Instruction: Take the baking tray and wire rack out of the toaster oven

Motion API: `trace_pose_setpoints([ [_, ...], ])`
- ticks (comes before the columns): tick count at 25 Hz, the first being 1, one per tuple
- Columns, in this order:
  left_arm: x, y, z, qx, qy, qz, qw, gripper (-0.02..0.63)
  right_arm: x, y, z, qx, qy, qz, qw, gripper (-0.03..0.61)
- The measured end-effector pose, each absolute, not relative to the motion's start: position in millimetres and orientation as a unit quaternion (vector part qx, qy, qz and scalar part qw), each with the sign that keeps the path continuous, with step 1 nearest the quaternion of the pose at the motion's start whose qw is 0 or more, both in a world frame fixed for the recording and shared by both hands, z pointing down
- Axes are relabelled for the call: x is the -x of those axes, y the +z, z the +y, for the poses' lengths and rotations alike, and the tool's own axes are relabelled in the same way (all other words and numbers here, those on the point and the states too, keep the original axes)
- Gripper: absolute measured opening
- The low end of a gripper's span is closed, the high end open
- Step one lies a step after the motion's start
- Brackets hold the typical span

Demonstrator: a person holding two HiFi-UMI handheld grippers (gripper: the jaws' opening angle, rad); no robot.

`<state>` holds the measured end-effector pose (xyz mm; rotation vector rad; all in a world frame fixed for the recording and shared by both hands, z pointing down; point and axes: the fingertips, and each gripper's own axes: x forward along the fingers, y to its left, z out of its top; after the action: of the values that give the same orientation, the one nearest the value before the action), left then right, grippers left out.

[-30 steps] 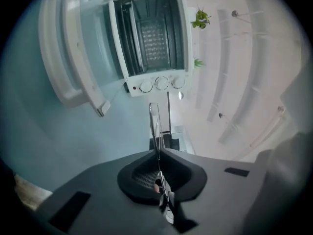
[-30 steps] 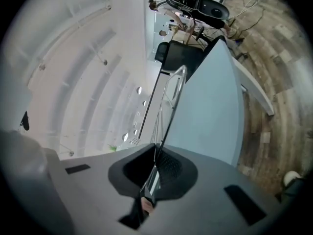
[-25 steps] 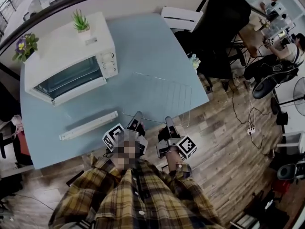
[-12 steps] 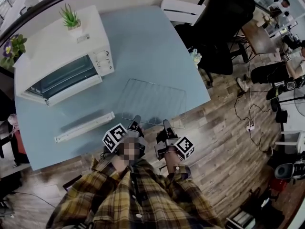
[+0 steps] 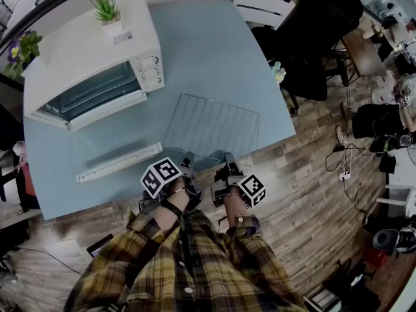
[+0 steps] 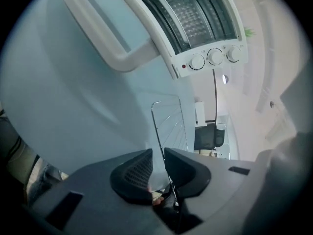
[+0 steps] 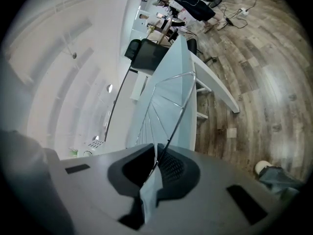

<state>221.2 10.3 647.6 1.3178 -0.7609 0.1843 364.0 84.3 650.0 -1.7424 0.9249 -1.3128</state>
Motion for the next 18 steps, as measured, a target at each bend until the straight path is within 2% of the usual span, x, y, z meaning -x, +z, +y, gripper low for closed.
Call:
trace_pose_setpoints([
  [2,-221,647,11,-0.591,0.073,-0.34,0.728,0.06,-364,650,83,0.691,-0.515,0.363,0.354,0.011],
  [4,-223,646,10,-0.589,0.069,-0.336,0.732,0.014,-363,648,82,0.699,-0.521,0.37,0.322,0.022],
  [7,-227,641,8,-0.593,0.062,-0.334,0.729,0.011,-359,642,80,0.695,-0.534,0.386,0.288,0.103],
  [13,-228,642,13,-0.594,0.064,-0.343,0.725,0.006,-343,640,89,0.664,-0.581,0.39,0.263,0.276],
  [16,-225,649,17,-0.591,0.078,-0.348,0.724,0.012,-332,652,100,0.652,-0.603,0.381,0.259,0.282],
  [18,-223,651,19,-0.593,0.084,-0.347,0.722,0.067,-327,663,107,0.644,-0.613,0.373,0.265,0.281],
])
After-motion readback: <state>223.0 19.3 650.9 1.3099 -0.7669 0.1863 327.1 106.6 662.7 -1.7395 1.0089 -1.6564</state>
